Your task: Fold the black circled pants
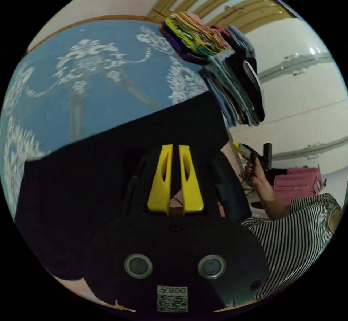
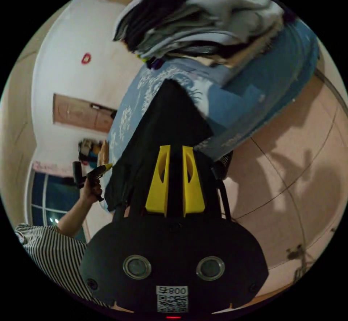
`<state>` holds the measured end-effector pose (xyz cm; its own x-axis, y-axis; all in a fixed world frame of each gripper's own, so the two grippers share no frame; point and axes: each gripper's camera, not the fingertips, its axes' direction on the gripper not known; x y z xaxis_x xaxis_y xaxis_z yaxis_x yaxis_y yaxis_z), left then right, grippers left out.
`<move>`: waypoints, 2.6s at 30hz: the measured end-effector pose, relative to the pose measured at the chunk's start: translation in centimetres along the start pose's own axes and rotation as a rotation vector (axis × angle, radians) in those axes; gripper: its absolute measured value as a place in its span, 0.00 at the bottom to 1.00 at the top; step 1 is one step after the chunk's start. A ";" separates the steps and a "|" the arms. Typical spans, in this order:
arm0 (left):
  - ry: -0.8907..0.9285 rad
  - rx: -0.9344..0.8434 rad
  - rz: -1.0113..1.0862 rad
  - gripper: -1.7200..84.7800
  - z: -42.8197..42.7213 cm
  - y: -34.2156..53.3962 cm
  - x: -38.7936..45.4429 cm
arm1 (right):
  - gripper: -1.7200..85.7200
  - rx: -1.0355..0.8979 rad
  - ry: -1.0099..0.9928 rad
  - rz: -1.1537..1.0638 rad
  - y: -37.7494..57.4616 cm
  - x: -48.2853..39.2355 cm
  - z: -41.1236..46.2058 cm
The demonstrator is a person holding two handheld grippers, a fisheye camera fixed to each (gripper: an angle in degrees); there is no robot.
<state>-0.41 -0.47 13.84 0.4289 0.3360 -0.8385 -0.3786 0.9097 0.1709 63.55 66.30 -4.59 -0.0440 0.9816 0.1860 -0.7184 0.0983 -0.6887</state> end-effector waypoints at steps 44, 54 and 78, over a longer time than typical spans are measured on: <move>-0.220 -0.369 0.540 0.04 32.4 -36.3 19.7 | 0.04 0.020 -0.217 0.070 -8.6 17.9 -15.1; -0.097 -0.155 0.563 0.04 18.3 -29.6 16.1 | 0.04 0.066 -0.286 -0.172 -5.0 6.8 -13.3; -0.014 0.129 -0.049 0.05 -12.3 5.1 -17.3 | 0.04 -0.590 -0.372 -0.765 12.3 -32.3 24.0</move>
<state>-19.88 -4.64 22.87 0.4559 0.2930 -0.8404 -0.2485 0.9486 0.1959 39.48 31.84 -2.25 -0.0022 0.5203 0.8540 -0.1946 0.8374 -0.5107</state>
